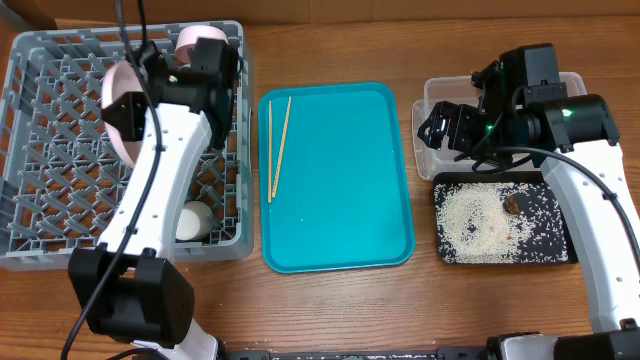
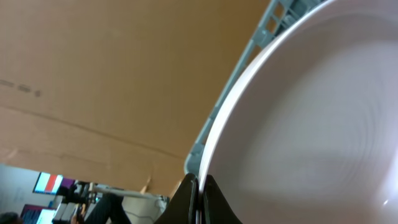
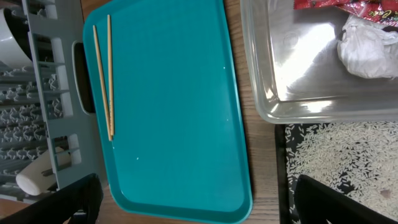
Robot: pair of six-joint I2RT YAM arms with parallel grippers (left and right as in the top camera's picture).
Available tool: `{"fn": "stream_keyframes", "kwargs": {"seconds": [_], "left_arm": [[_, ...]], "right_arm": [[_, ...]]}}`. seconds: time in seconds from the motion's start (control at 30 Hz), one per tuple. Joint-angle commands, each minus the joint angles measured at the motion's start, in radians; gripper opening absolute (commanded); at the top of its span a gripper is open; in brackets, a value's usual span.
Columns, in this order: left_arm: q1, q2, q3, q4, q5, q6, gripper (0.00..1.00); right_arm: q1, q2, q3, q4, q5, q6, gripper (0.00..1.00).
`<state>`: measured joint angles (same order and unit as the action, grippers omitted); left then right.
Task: Sort waste into correct bins and load items into the dishwasher
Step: 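Lift the white plate with the left gripper and stand it in the rack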
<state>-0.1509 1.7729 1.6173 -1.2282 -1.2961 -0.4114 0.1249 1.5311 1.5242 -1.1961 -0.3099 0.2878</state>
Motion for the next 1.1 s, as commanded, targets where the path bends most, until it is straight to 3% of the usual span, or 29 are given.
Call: {"fn": "stream_keyframes", "kwargs": {"seconds": [0.0,0.4,0.43,0.53,0.6,0.73,0.83,1.07], "left_arm": [[-0.007,-0.017,-0.109,0.090,-0.042,-0.003,0.04],[-0.006,-0.017,-0.202,0.306,0.017,-0.003,0.06],[-0.006,-0.017,-0.202,0.307,0.027,-0.003,0.12],[-0.006,-0.017,-0.202,0.307,0.037,-0.003,0.46],[-0.006,-0.017,-0.202,0.307,0.037,-0.003,0.61],[-0.004,-0.017,-0.201,0.326,0.037,-0.003,0.68],[-0.004,-0.017,-0.175,0.356,0.040,0.009,0.81],[-0.004,-0.017,0.023,0.349,0.198,0.262,0.91]], "right_arm": [[-0.002,-0.002,0.020,0.005,0.003,-0.001,1.00],[-0.002,-0.002,0.020,0.005,0.003,-0.001,1.00],[-0.002,-0.002,0.020,0.005,0.003,-0.001,1.00],[-0.002,-0.002,0.020,0.005,0.003,-0.001,1.00],[-0.002,-0.002,0.020,0.005,0.003,-0.001,1.00],[-0.002,-0.002,0.020,0.005,0.003,-0.001,1.00],[-0.002,-0.002,0.020,0.005,0.003,-0.001,1.00],[-0.002,-0.002,0.020,0.005,0.003,-0.001,1.00]]}}
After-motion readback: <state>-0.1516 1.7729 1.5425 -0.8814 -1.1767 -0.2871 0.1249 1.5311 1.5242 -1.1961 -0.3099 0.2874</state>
